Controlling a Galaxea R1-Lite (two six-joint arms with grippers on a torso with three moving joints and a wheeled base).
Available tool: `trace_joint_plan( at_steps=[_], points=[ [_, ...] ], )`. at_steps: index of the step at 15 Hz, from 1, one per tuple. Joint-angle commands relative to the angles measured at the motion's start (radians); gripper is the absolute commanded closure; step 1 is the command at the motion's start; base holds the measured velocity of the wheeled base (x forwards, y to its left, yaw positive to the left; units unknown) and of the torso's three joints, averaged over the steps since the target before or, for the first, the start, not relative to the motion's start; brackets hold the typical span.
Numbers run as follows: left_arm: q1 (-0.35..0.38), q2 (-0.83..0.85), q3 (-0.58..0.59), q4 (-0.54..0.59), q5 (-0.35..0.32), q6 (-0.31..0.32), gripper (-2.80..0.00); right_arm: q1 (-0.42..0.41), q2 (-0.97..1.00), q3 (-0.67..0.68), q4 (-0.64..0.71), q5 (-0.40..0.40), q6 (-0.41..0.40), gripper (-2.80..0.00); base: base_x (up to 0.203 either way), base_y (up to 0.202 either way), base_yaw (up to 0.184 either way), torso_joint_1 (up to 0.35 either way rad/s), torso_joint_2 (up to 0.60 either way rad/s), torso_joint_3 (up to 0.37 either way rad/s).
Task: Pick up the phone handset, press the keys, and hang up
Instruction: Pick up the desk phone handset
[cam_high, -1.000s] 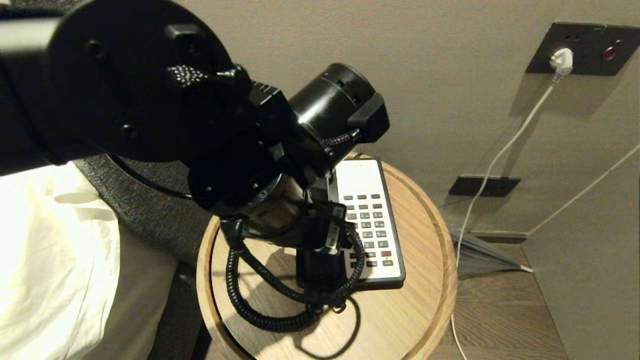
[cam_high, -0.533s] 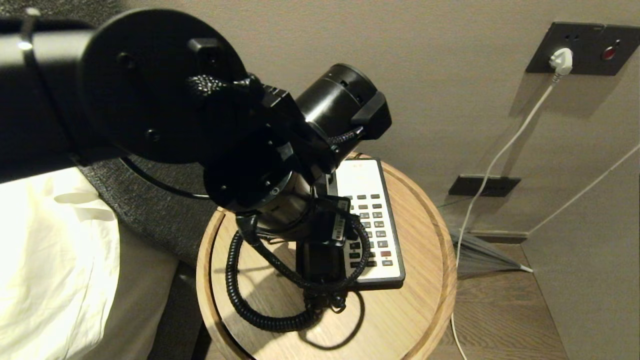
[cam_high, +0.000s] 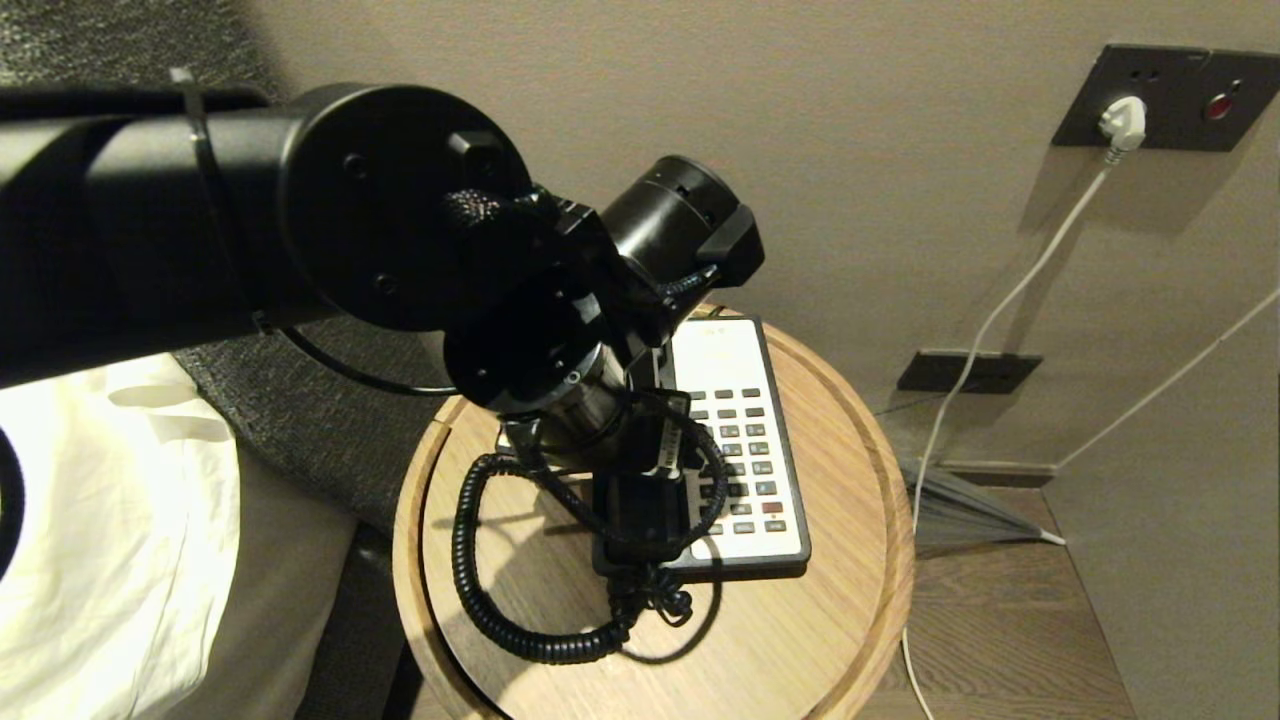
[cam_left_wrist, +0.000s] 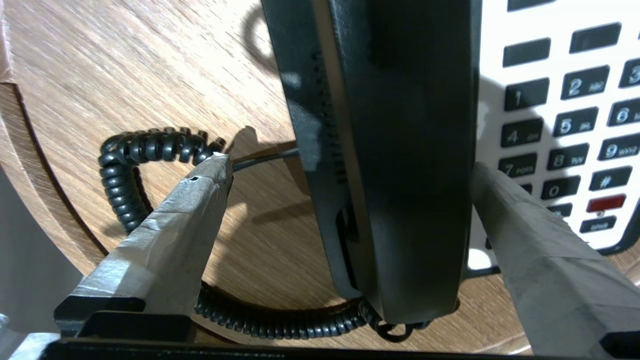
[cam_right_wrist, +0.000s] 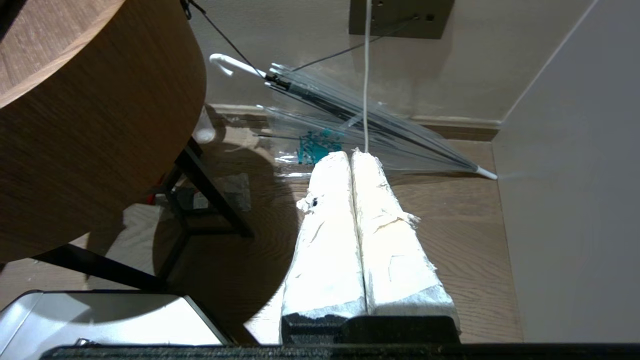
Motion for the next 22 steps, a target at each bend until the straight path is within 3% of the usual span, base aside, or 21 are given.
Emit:
trace_joint_plan(
  at_steps=[1, 16, 17, 22],
  points=[
    [0.005, 0.0, -0.002, -0.005, 0.002, -0.008, -2.8, 0.001, -0.008, 0.0, 0.0, 0.001, -0.001, 0.0, 0.0, 0.0, 0.0, 0.0, 0.0, 0.0],
    [0.005, -0.002, -0.005, -0.059, -0.008, -0.016, -2.8, 0.001, -0.008, 0.0, 0.0, 0.001, 0.001, 0.0, 0.0, 0.0, 0.0, 0.003, 0.0, 0.0],
    [0.005, -0.004, -0.005, -0.059, -0.008, -0.017, 0.0, 0.001, -0.008, 0.0, 0.0, 0.001, -0.001, 0.0, 0.0, 0.0, 0.0, 0.0, 0.0, 0.0],
    [0.004, -0.004, -0.005, -0.059, -0.006, -0.028, 0.0, 0.001, -0.008, 0.0, 0.0, 0.001, -0.001, 0.0, 0.0, 0.0, 0.0, 0.0, 0.0, 0.0]
  ],
)
